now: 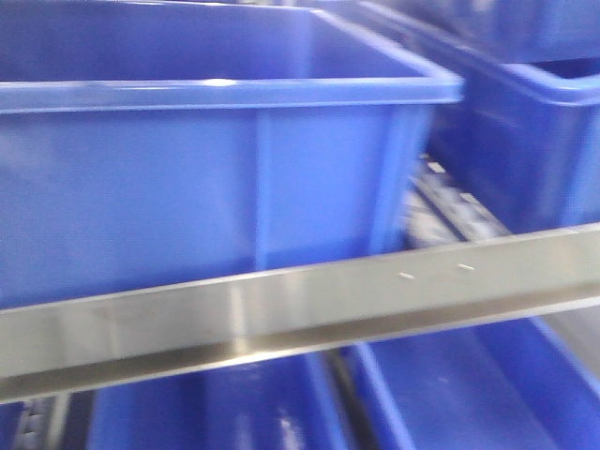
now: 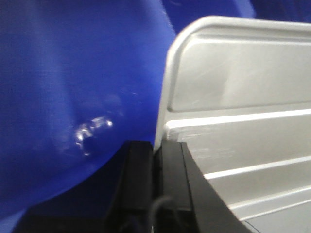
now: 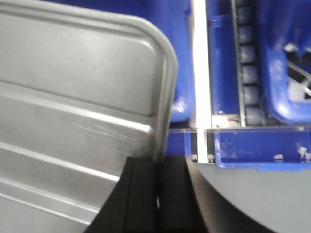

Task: Grab silver tray and place in blue box
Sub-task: 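Drive up to the rack and align with the empty blue bin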

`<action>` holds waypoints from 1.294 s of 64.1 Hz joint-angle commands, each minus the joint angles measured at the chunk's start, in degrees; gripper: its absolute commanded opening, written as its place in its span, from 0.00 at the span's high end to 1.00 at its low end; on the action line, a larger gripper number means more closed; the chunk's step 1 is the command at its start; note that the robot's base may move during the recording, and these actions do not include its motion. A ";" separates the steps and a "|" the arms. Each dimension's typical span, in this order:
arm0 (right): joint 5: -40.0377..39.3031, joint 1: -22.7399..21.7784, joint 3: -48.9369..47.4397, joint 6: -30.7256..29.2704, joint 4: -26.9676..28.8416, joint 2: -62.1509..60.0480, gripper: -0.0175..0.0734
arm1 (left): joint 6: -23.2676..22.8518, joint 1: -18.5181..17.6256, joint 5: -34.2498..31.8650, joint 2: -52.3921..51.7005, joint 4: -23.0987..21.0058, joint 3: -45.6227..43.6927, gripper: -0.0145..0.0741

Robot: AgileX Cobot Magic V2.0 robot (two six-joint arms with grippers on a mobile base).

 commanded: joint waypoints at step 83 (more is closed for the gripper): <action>4.36 -0.55 -3.64 -1.01 -10.15 -0.73 0.75 | 2.71 0.30 -2.45 0.31 5.07 -1.90 0.95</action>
